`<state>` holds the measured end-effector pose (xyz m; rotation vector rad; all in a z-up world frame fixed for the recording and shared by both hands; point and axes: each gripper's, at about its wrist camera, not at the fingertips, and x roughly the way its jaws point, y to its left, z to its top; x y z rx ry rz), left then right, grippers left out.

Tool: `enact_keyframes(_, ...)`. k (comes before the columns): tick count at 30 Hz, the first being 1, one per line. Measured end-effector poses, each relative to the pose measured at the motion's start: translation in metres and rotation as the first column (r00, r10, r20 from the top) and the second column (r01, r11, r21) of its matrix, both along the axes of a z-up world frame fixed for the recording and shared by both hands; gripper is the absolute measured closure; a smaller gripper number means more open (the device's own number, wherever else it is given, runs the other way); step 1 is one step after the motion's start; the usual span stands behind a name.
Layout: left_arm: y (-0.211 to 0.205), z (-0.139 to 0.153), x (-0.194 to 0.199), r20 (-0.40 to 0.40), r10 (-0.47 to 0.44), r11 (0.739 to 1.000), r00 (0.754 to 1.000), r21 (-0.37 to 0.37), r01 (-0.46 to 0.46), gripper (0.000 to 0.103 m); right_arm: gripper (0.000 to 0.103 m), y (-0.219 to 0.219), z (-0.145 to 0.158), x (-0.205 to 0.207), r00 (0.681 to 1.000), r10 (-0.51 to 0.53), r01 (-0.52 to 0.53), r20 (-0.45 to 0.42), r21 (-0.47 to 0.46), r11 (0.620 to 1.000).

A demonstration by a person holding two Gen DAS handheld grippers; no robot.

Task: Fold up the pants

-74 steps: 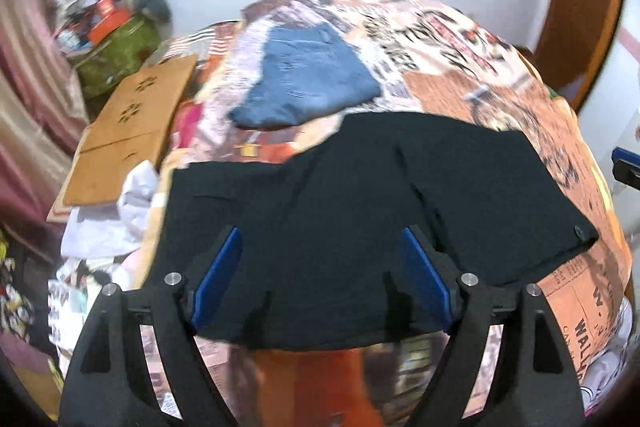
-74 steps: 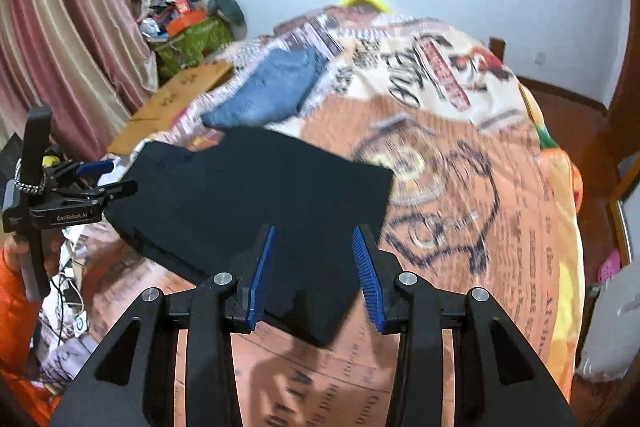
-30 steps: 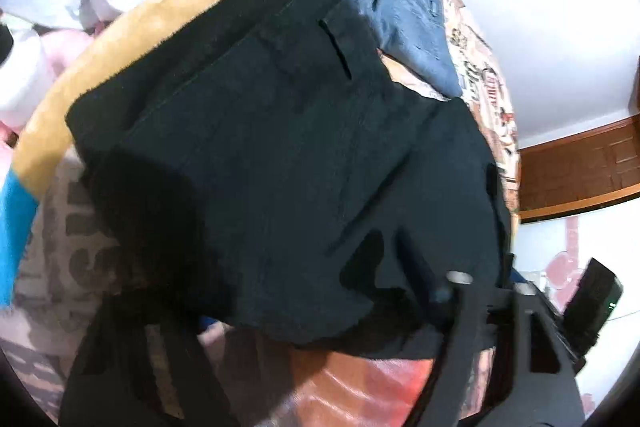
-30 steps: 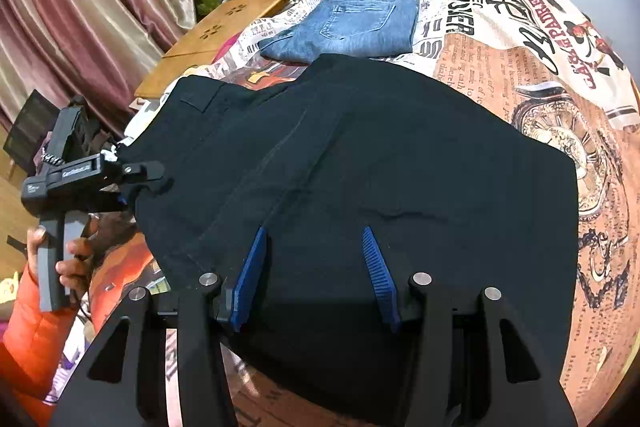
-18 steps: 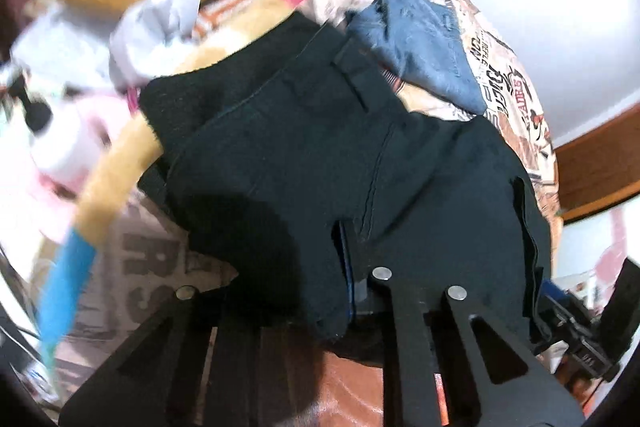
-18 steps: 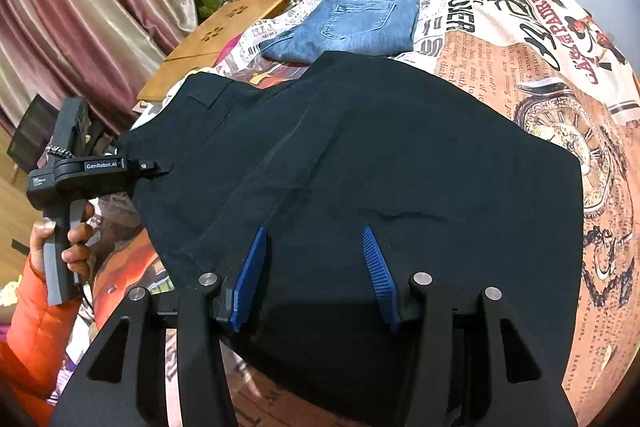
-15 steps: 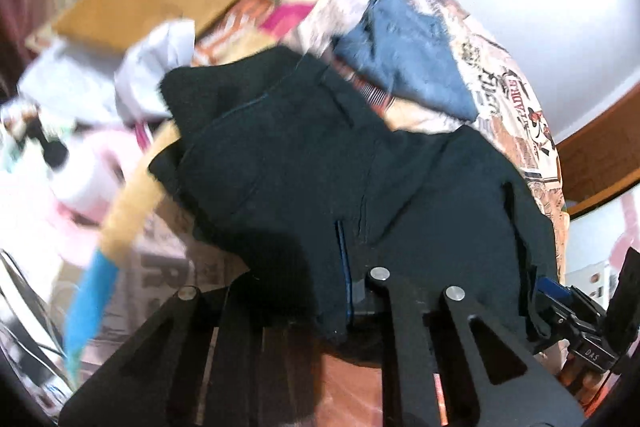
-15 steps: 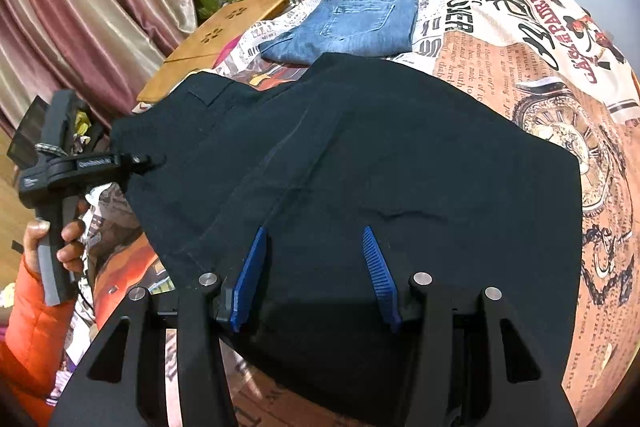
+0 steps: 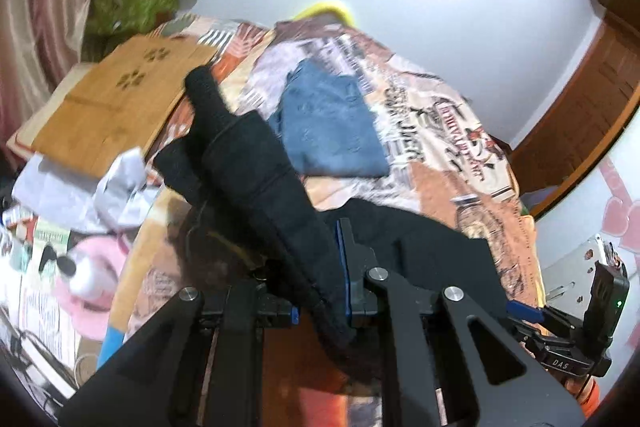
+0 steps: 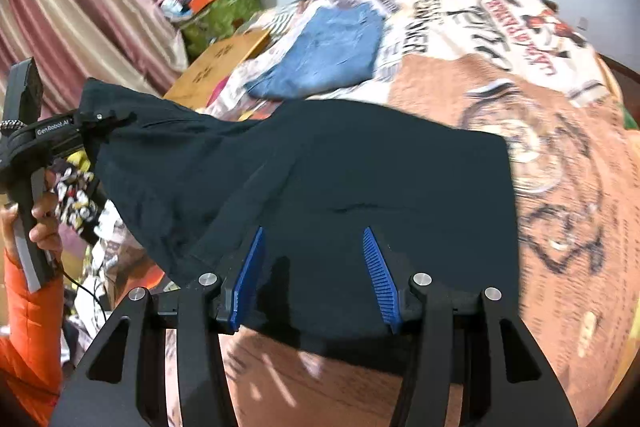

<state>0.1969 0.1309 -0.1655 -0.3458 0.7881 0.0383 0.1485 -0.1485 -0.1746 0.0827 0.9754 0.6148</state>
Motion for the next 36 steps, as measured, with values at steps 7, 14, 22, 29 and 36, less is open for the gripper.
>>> enact_keyframes(7,-0.046,0.031,0.019,0.054,-0.098,0.994,0.994,0.052,0.095,0.089,0.056,-0.053,-0.003,-0.010,0.991,-0.131,0.131,-0.002,-0.026,0.991)
enact_keyframes(14,-0.098,0.050,0.033,0.090,-0.208,0.976,0.974,0.082,0.200,0.089,0.055,-0.083,-0.043,-0.009,0.975,-0.199,0.196,-0.101,-0.041,0.980)
enact_keyframes(22,-0.158,0.048,0.053,0.064,-0.350,0.936,0.935,0.059,0.347,0.089,0.051,-0.087,-0.047,-0.008,0.978,-0.188,0.189,-0.089,0.002,0.982)
enact_keyframes(29,-0.229,0.012,0.069,-0.032,-0.496,0.868,0.868,0.019,0.497,0.089,0.051,-0.090,-0.049,-0.010,0.978,-0.187,0.190,-0.089,0.028,0.981)
enact_keyframes(36,-0.276,-0.029,0.058,-0.135,-0.585,0.806,0.800,0.011,0.592,0.089,0.051,-0.093,-0.048,-0.011,0.978,-0.188,0.193,-0.093,0.045,0.980)
